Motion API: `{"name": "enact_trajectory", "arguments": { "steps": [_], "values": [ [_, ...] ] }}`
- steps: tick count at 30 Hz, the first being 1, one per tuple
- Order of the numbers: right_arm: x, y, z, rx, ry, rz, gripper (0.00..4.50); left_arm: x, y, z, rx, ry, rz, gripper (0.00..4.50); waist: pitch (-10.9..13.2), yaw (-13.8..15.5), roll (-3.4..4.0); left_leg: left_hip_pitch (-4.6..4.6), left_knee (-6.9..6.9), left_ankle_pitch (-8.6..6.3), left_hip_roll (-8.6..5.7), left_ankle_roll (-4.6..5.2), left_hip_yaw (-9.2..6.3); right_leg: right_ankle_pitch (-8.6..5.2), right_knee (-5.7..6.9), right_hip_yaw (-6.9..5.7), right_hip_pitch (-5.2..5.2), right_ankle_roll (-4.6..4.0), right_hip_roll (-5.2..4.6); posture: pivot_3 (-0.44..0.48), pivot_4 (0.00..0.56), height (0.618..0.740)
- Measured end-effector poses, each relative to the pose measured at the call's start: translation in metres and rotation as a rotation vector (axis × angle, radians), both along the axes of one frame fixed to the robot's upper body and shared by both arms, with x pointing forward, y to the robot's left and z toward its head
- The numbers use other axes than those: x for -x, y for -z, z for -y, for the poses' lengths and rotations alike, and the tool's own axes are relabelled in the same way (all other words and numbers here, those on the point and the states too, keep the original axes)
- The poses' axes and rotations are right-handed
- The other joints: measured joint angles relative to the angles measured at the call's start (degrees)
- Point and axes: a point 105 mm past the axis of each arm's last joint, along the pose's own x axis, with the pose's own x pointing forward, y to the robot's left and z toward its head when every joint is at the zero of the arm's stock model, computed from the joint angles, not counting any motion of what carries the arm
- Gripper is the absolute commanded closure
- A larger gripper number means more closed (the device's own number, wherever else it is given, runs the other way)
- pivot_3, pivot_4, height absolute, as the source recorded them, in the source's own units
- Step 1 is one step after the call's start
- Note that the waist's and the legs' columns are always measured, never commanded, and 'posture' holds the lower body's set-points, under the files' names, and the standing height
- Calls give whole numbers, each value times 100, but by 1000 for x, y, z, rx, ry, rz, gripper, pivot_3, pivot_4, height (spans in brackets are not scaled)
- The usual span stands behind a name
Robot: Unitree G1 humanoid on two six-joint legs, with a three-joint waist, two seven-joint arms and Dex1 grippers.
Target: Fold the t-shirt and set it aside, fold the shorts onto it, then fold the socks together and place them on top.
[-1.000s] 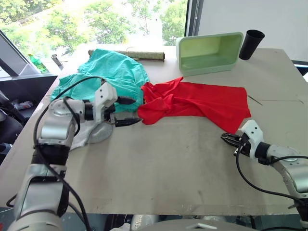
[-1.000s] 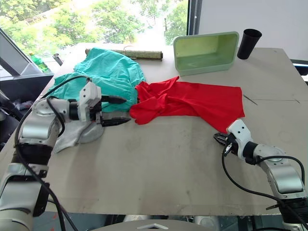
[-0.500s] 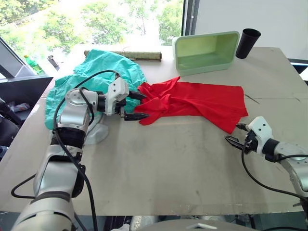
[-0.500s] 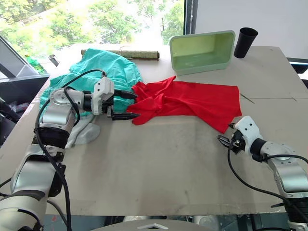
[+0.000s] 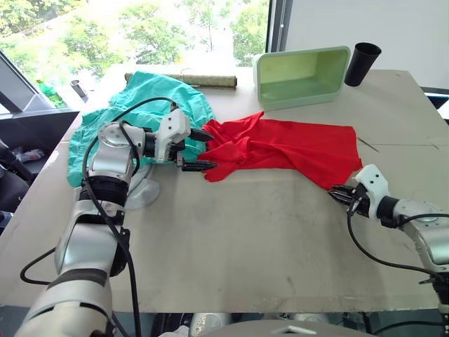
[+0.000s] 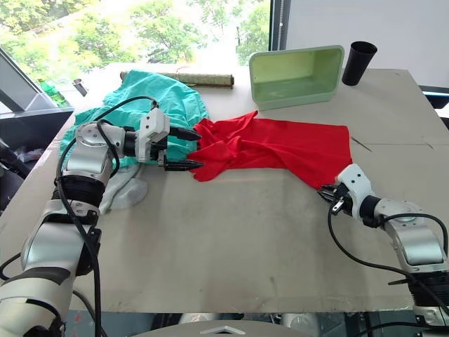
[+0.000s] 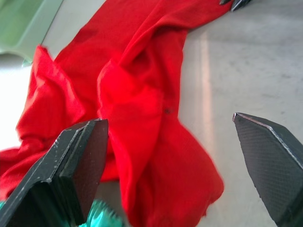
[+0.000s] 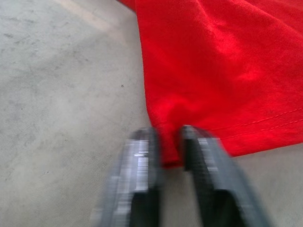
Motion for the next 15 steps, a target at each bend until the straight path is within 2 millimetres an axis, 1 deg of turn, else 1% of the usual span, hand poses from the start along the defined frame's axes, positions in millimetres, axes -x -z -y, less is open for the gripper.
{"name": "enact_trajectory", "arguments": {
  "steps": [1, 4, 7, 12, 15],
  "values": [
    [0, 0, 0, 0, 1, -1, 4471, -1, -1, 1, 2, -2, 3, 0, -1, -2, -1, 0, 1, -1, 0, 1, 0, 0, 0, 0, 0, 0, 0, 0, 150, 740],
    [0, 0, 0, -2, 0, -6, 4471, -16, -1, 3, -25, -65, -3, 0, -2, -2, -7, 0, 3, -1, 0, 2, -2, 0, 2, 0, 5, 0, 0, 0, 150, 740],
    [0, 0, -1, -5, -4, -9, 4471, -25, 0, 8, -41, -93, -18, 0, -1, -10, -9, -1, 4, -2, -1, 3, -1, 0, 3, 0, 5, 0, 1, 0, 150, 740],
    [-1, -1, -2, -3, -11, -9, 4471, -34, 5, 19, -58, -115, -61, 0, 1, -18, -13, -1, 5, -2, -1, 3, -1, 0, 5, 0, 4, 1, 2, 0, 150, 740],
    [-1, -1, -3, -2, -13, -6, 4471, -39, 14, 24, -95, -142, -91, 0, 1, -20, -13, 0, 5, -2, -1, 3, -1, 0, 6, 0, 4, 1, 2, 0, 150, 740]
  ]
}}
